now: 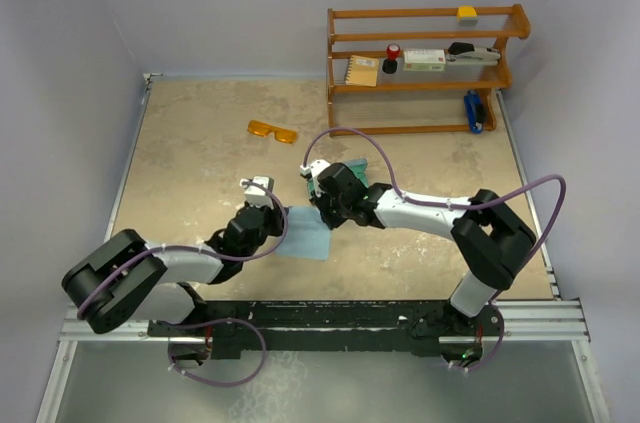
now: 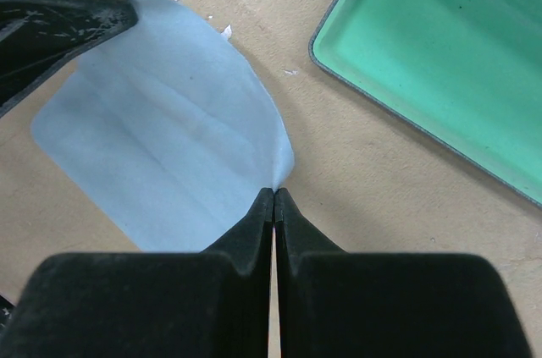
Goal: Organize the sunglasses
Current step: Fold the glasses cleaning cloth at the center of the board.
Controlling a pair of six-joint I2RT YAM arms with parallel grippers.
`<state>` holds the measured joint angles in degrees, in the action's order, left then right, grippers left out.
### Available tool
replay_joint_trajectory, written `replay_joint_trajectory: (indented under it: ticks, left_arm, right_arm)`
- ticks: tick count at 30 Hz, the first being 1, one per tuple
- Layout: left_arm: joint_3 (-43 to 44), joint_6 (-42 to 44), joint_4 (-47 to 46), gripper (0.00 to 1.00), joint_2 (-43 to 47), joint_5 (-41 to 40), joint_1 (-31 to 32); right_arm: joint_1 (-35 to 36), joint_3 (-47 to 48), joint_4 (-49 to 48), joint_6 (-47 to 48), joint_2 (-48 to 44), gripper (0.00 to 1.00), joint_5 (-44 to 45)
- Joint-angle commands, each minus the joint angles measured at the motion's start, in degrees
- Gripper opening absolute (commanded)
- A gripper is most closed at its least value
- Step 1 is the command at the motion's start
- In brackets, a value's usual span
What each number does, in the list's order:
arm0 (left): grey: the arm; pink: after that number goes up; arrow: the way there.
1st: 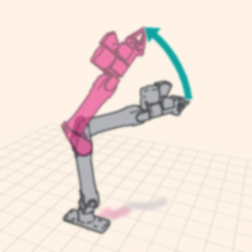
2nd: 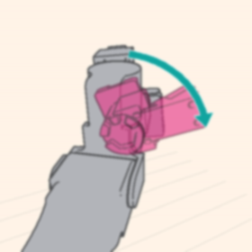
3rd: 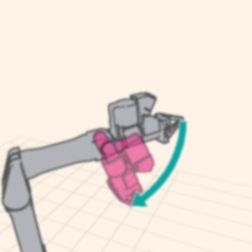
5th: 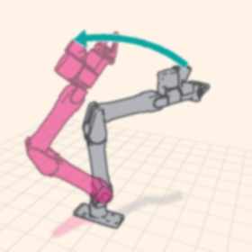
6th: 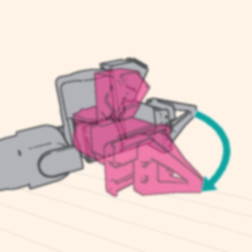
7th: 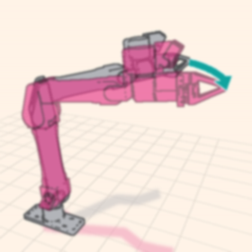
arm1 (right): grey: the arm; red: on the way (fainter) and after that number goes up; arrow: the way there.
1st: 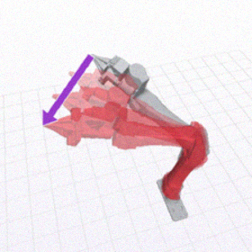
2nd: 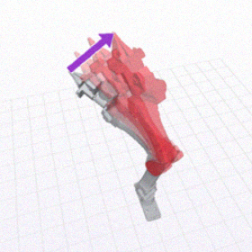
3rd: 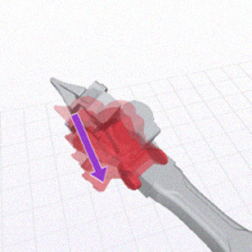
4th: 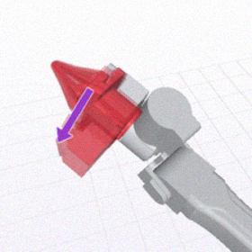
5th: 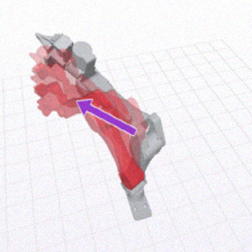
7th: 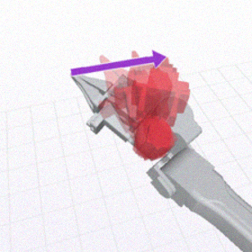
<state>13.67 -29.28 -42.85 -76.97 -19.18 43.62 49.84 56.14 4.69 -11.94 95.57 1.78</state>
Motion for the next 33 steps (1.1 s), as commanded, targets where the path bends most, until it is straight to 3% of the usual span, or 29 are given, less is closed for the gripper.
replay_joint_trajectory:
  ticks: [1, 33]
  left_arm:
    - [-1.9, -0.73, -2.82, 0.0, 4.04, 0.93, -0.13]
    - [-7.03, -2.31, -13.12, 0.0, -0.73, 1.94, -0.01]
  right_arm:
    - [-0.02, -0.77, -2.04, 0.6, -2.79, 0.0, -1.25]
    - [2.49, -6.55, -3.19, -1.35, -6.35, 0.0, -4.91]
